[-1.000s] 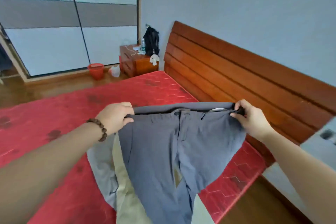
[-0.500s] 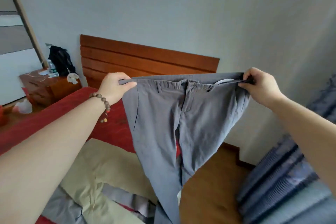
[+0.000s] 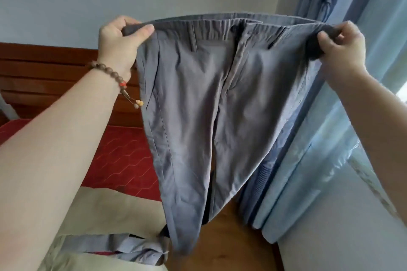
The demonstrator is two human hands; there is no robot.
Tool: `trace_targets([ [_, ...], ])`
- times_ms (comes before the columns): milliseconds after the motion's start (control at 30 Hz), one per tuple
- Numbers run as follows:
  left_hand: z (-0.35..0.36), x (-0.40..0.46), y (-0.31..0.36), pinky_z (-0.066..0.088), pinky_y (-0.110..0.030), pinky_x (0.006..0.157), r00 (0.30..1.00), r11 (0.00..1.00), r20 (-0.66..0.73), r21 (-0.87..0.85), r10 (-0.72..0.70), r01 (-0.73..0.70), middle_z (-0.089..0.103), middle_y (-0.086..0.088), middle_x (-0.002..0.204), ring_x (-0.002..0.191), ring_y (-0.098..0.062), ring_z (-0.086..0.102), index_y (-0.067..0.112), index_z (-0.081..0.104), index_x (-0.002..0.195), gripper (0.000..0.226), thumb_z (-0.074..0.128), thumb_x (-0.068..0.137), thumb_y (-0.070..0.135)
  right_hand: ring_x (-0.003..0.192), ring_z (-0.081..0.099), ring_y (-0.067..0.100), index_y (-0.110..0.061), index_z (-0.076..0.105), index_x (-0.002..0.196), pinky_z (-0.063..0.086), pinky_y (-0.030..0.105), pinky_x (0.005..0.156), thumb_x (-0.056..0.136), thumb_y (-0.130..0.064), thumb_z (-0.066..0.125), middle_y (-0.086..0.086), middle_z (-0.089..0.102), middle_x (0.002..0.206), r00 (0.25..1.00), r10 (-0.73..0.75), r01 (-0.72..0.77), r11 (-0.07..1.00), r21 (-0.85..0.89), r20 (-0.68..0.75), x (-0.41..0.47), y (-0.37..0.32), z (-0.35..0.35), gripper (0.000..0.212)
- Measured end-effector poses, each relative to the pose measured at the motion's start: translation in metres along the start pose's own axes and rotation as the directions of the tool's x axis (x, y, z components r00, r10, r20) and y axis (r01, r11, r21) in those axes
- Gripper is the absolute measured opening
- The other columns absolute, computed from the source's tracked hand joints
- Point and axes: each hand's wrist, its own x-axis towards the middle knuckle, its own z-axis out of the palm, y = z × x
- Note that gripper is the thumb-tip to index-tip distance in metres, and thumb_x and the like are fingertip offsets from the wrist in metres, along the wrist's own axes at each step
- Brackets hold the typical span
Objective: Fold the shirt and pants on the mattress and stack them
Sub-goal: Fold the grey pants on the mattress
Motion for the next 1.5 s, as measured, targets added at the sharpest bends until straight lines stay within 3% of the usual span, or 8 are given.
trace_targets([
  [133, 0.042, -0.024, -0.011, 0.041, -0.023, 0.069, 0.984, 0.967, 0.169, 0.254, -0.054, 0.01, 0.054, 0.012, 0.067, 0.068, -0.006, 0.05, 0.028, 0.057, 0.066, 0.023, 0.077, 0.078, 0.027, 0.076, 0.049, 0.025, -0.012, 0.058, 0.087, 0.049, 0.046, 0.069, 0.09, -0.015, 0.063, 0.013, 0.052, 0.082, 0.952, 0.235, -0.193, 0.958, -0.211, 0.196, -0.018, 0.048, -0.031, 0.006],
  [333, 0.042, -0.033, 0.008, 0.051, -0.024, 0.075, 0.934, 0.978, 0.305, -0.034, -0.185, 0.204, 0.07, 0.007, 0.079, 0.075, -0.008, 0.063, 0.026, 0.067, 0.069, 0.022, 0.077, 0.068, 0.046, 0.064, 0.062, 0.011, -0.023, 0.067, 0.073, 0.052, 0.023, 0.058, 0.09, -0.025, 0.063, -0.006, 0.065, 0.071, 0.925, 0.257, -0.352, 0.855, 0.381, 0.278, -0.022, 0.043, -0.078, 0.018],
  [533, 0.083, -0.076, -0.044, 0.051, -0.036, 0.088, 0.671, 0.66, 0.078, 0.298, -0.737, 0.69, 0.065, -0.008, 0.113, 0.099, -0.024, 0.062, -0.003, 0.065, 0.109, 0.047, 0.074, 0.081, 0.033, 0.065, 0.06, 0.022, -0.006, 0.069, 0.101, 0.057, 0.032, 0.058, 0.086, -0.018, 0.069, 0.008, 0.063, 0.075, 0.853, 0.518, -0.512, 0.854, -0.092, 0.061, -0.047, 0.076, -0.045, 0.019],
  [800, 0.136, -0.111, 0.004, 0.046, -0.023, 0.072, 0.951, 0.926, 0.055, 0.248, -0.306, 0.284, 0.072, -0.003, 0.082, 0.081, -0.02, 0.064, 0.007, 0.072, 0.086, 0.018, 0.073, 0.081, 0.024, 0.084, 0.066, 0.033, -0.014, 0.059, 0.083, 0.054, 0.052, 0.08, 0.082, -0.017, 0.071, 0.019, 0.067, 0.088, 0.948, 0.267, -0.279, 0.959, 0.046, 0.173, -0.076, 0.008, 0.001, 0.012],
  [1000, 0.169, -0.124, 0.058, 0.047, -0.035, 0.061, 0.875, 0.948, 0.372, 0.045, -0.31, 0.316, 0.043, -0.006, 0.057, 0.06, -0.023, 0.047, 0.021, 0.044, 0.054, 0.044, 0.059, 0.086, 0.046, 0.06, 0.05, 0.015, -0.011, 0.061, 0.08, 0.046, 0.029, 0.063, 0.091, -0.026, 0.062, -0.001, 0.052, 0.064, 0.907, 0.084, -0.042, 0.993, -0.109, 0.412, -0.086, -0.052, 0.039, 0.019],
  [1100, 0.162, -0.124, 0.069, 0.035, -0.027, 0.054, 0.862, 0.958, 0.418, 0.096, -0.286, 0.272, 0.039, 0.007, 0.052, 0.054, -0.016, 0.041, 0.021, 0.043, 0.056, 0.054, 0.065, 0.068, 0.069, 0.055, 0.063, 0.025, -0.002, 0.06, 0.096, 0.059, 0.042, 0.072, 0.099, -0.035, 0.047, 0.011, 0.058, 0.07, 0.778, 0.333, -0.411, 0.911, 0.03, 0.533, -0.079, -0.068, 0.034, 0.036],
  [1300, 0.147, -0.122, 0.062, 0.049, -0.043, 0.098, 0.819, 0.964, 0.519, 0.04, -0.246, 0.264, 0.068, -0.012, 0.103, 0.099, -0.024, 0.065, 0.005, 0.061, 0.1, 0.03, 0.077, 0.075, -0.001, 0.091, 0.071, 0.033, -0.005, 0.062, 0.113, 0.057, 0.044, 0.084, 0.1, -0.037, 0.046, 0.021, 0.072, 0.094, 0.616, 0.245, -0.46, 0.884, 0.089, 0.749, -0.075, -0.072, 0.021, 0.038],
  [1500, 0.126, -0.104, 0.069, 0.045, -0.048, 0.1, 0.872, 0.954, 0.446, -0.113, -0.2, 0.277, 0.064, -0.013, 0.092, 0.092, -0.027, 0.059, 0.007, 0.059, 0.089, 0.025, 0.059, 0.082, -0.016, 0.118, 0.052, 0.012, -0.027, 0.057, 0.124, 0.041, 0.035, 0.106, 0.084, -0.04, 0.07, 0.0, 0.056, 0.128, 0.885, 0.003, 0.082, 0.983, -0.163, 0.466, -0.057, -0.023, -0.001, 0.044],
])
